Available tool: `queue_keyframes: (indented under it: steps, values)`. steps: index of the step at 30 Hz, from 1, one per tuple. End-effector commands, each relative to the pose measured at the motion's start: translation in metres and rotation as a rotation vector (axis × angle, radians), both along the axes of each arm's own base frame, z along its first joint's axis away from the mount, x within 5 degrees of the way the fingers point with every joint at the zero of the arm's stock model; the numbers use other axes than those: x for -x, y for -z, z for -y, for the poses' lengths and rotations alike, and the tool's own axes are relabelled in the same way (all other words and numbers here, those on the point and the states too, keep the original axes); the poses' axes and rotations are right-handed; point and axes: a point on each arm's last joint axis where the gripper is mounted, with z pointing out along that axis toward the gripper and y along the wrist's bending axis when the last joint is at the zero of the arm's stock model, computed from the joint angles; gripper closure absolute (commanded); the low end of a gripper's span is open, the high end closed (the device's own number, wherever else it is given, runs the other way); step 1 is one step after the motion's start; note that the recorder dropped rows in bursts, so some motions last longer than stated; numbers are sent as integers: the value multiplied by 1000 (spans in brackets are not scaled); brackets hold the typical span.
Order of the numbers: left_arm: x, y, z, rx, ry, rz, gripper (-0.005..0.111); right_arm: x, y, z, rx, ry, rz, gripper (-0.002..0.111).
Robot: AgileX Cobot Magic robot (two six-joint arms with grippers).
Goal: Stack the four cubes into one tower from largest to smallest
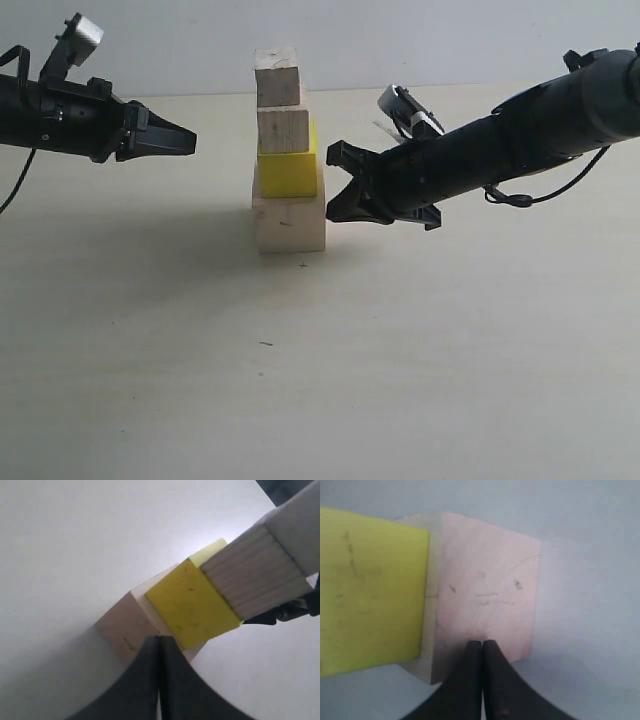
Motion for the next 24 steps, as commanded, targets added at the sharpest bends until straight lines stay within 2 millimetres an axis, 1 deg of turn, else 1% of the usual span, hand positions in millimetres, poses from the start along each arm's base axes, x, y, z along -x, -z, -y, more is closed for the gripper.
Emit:
queue_keyframes:
  steps: [1,17,20,22,24]
  values:
    - [1,-2,2,12,-2,5,107,1,-2,-1,-10,-12,6,108]
    - [1,-2,1,10,-3,5,107,0,-2,-1,-6,-7,10,108]
    - [0,-3,1,10,-5,7,107,0,-8,2,32,-18,45,108]
    - [0,-2,-2,9,-13,7,107,-2,-16,9,68,-11,72,108]
    - [-1,-3,-6,11,-22,4,107,-5,-28,20,99,4,107,108]
